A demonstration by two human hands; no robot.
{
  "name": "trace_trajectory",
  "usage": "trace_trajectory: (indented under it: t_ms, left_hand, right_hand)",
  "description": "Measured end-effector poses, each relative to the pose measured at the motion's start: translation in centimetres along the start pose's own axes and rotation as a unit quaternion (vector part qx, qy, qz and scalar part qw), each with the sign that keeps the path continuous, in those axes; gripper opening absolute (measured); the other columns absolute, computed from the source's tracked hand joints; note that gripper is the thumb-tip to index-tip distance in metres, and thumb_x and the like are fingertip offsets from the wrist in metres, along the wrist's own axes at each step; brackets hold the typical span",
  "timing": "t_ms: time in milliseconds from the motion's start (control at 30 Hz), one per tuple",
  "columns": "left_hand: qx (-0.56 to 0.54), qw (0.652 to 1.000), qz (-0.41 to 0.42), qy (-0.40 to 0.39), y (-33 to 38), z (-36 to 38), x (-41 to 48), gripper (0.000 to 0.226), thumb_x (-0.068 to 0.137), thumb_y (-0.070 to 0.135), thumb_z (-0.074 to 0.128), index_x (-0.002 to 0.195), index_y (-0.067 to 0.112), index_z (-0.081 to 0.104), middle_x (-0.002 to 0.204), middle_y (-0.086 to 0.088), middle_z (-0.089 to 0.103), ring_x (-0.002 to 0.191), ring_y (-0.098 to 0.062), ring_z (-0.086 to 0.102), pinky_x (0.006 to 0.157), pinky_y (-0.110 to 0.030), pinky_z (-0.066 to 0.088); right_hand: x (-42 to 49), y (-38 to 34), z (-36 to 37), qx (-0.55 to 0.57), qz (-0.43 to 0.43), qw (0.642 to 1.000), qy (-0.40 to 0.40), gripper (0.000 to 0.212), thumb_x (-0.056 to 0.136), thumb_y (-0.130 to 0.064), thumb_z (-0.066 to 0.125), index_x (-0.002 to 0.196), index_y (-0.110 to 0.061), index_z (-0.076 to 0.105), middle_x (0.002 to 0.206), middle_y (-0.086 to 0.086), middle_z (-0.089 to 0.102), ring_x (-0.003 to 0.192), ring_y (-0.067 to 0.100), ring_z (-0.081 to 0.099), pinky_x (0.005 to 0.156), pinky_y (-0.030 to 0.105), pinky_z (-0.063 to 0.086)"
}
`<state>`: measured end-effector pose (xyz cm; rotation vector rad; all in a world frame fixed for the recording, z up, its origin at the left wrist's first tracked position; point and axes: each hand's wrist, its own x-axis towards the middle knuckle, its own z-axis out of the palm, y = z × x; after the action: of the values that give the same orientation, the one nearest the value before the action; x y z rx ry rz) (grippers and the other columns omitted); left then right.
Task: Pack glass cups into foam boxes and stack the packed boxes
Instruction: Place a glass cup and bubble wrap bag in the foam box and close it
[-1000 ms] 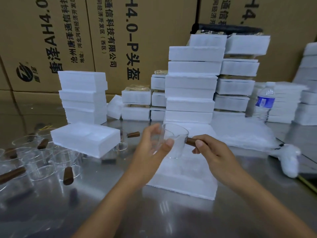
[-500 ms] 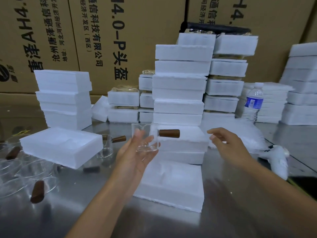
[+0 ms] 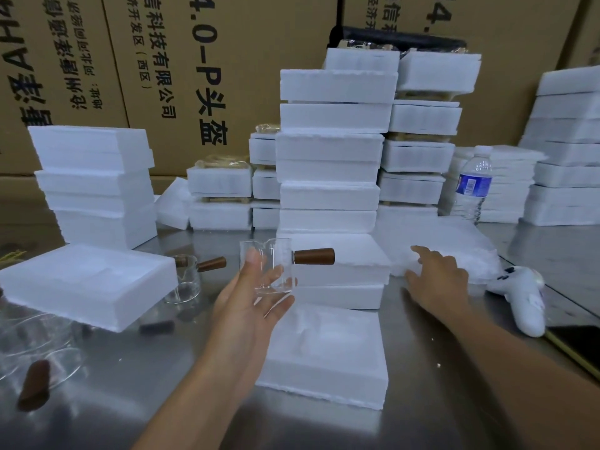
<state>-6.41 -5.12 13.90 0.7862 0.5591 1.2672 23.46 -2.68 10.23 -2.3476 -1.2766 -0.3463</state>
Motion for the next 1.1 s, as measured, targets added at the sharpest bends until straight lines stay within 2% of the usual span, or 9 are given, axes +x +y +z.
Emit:
trace_trajectory:
  t_ms: [100,233,433,600,667,767,833,967,1100]
  left_hand:
    - [-0.01,1.0,0.0,0.007,-0.2,0.4,-0.3,0.053,0.06,0.051,0.062,0.102,0.019,0.065,0.1,-0.004,0.073,0.1,-0.025,0.069,0.076,-0.032,0.052]
    - [0.002,1.0,0.003,0.001,-0.5,1.1,-0.9,0.072,0.049,0.055,0.067,0.11,0.017,0.063,0.104,-0.004,0.072,0.096,-0.023,0.07,0.076,-0.033,0.053]
    - [-0.014,0.999,0.013,-0.028,0.1,1.1,-1.0,0.071,0.051,0.052,0.066,0.112,0.015,0.063,0.101,-0.002,0.074,0.098,-0.024,0.069,0.075,-0.032,0.054]
    - [-0.023,0.998,0.013,-0.053,0.7,0.8,-1.0,0.06,0.06,0.053,0.063,0.108,0.017,0.066,0.108,-0.004,0.072,0.102,-0.023,0.068,0.075,-0.03,0.055]
    - [-0.02,0.997,0.014,-0.066,0.9,0.6,-1.0,0.051,0.065,0.053,0.059,0.104,0.021,0.067,0.107,-0.002,0.072,0.103,-0.022,0.068,0.076,-0.03,0.054]
    - [-0.034,0.997,0.008,-0.071,1.4,0.4,-1.0,0.053,0.068,0.053,0.058,0.109,0.02,0.064,0.113,-0.003,0.069,0.103,-0.021,0.068,0.078,-0.031,0.051]
    - [-0.057,0.995,0.006,-0.077,1.9,0.4,-1.0,0.054,0.072,0.052,0.056,0.112,0.017,0.062,0.115,-0.004,0.067,0.103,-0.021,0.068,0.08,-0.032,0.052]
    - [-0.097,0.991,0.008,-0.093,2.3,0.3,-1.1,0.053,0.077,0.05,0.054,0.115,0.013,0.061,0.111,-0.006,0.063,0.101,-0.023,0.068,0.08,-0.032,0.054]
    - [-0.132,0.986,0.008,-0.105,2.5,0.0,-1.1,0.047,0.08,0.05,0.056,0.106,0.013,0.065,0.107,-0.007,0.066,0.101,-0.025,0.068,0.078,-0.031,0.057]
  right_hand:
    - [0.7,0.0,-0.4,-0.038,0.009,0.999,-0.003,0.047,0.093,-0.036,0.051,0.138,-0.029,0.041,0.124,0.002,0.057,0.121,0.025,0.043,0.102,0.041,0.029]
    - [1.3,-0.2,-0.9,-0.107,-0.005,0.994,0.003,0.034,0.094,-0.039,0.049,0.128,-0.036,0.054,0.118,-0.003,0.061,0.121,0.02,0.042,0.107,0.04,0.023]
    - [1.5,-0.2,-1.1,-0.131,-0.011,0.991,0.029,0.026,0.097,-0.031,0.043,0.11,-0.035,0.065,0.104,-0.002,0.063,0.111,0.02,0.047,0.104,0.04,0.024]
    - [1.7,-0.3,-2.9,-0.011,0.033,0.996,0.086,0.032,0.096,-0.028,0.04,0.104,-0.024,0.071,0.099,0.009,0.065,0.1,0.03,0.051,0.087,0.038,0.032]
    - [1.8,-0.6,-4.3,0.069,0.064,0.991,0.1,0.03,0.094,-0.028,0.044,0.103,-0.02,0.072,0.104,0.012,0.066,0.103,0.033,0.053,0.087,0.038,0.035]
    - [1.6,-1.9,-7.0,0.226,0.09,0.961,0.129,0.025,0.091,-0.028,0.05,0.095,-0.016,0.071,0.102,0.009,0.069,0.1,0.031,0.056,0.092,0.038,0.039]
    - [0.8,-3.2,-8.7,0.309,0.045,0.937,0.156,0.019,0.091,-0.026,0.053,0.089,-0.015,0.068,0.098,0.006,0.069,0.091,0.021,0.058,0.088,0.033,0.044]
    - [-3.2,-6.7,-11.2,0.393,-0.116,0.898,0.159,0.005,0.089,-0.021,0.062,0.085,-0.018,0.063,0.094,0.0,0.063,0.081,0.002,0.055,0.073,0.002,0.037]
    - [-7.6,-9.6,-11.0,0.334,-0.28,0.896,0.079,0.003,0.09,-0.019,0.062,0.088,-0.02,0.061,0.091,-0.006,0.061,0.088,0.006,0.054,0.082,0.011,0.039]
